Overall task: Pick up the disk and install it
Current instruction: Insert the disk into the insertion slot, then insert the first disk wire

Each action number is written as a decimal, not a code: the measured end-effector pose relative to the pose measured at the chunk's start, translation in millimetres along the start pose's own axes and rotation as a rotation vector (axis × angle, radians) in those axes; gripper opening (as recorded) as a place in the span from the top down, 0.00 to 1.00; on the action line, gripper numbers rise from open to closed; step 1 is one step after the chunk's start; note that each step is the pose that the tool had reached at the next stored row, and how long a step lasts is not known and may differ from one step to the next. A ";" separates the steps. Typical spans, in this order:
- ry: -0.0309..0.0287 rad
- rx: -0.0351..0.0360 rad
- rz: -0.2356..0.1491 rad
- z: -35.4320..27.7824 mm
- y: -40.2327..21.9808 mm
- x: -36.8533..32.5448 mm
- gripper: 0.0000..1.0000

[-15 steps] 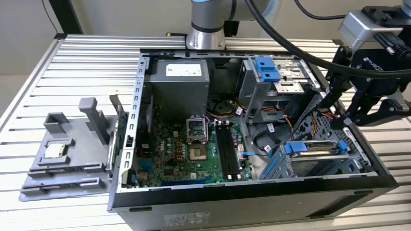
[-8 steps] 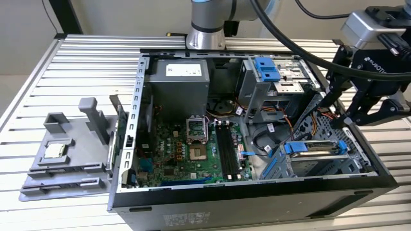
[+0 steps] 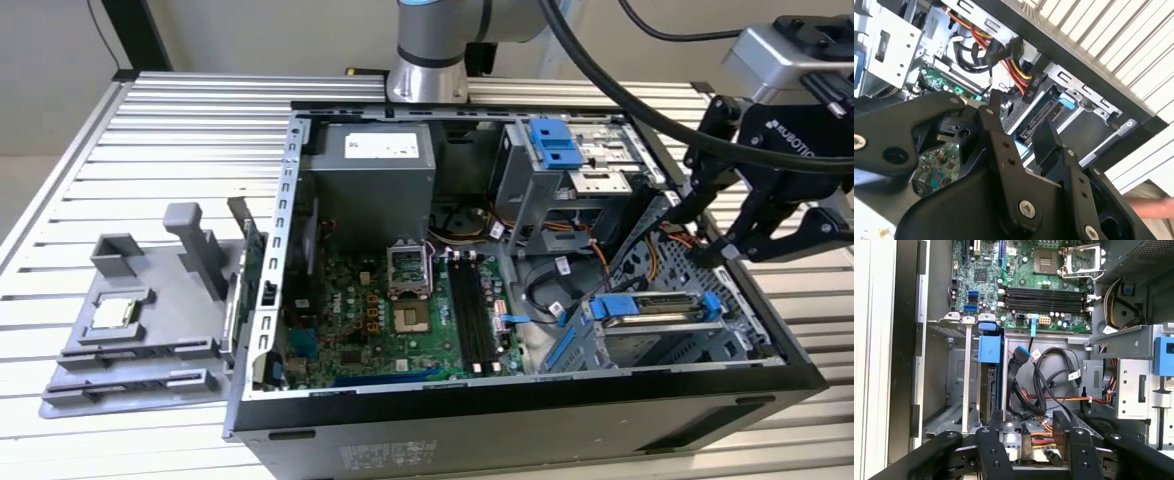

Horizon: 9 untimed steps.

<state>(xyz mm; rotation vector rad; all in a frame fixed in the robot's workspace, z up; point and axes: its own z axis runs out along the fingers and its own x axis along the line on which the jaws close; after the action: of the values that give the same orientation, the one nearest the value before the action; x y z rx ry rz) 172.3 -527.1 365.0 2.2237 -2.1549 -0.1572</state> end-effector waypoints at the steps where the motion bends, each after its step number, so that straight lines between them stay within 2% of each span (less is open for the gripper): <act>1: -0.0001 -0.0002 0.000 0.7 -0.3 0.0 0.00; 9: 0.0003 -0.0054 -0.003 6.6 -2.4 0.4 0.00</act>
<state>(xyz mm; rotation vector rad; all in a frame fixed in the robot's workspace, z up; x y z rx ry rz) 174.0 -527.2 358.2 2.2243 -2.1483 -0.1626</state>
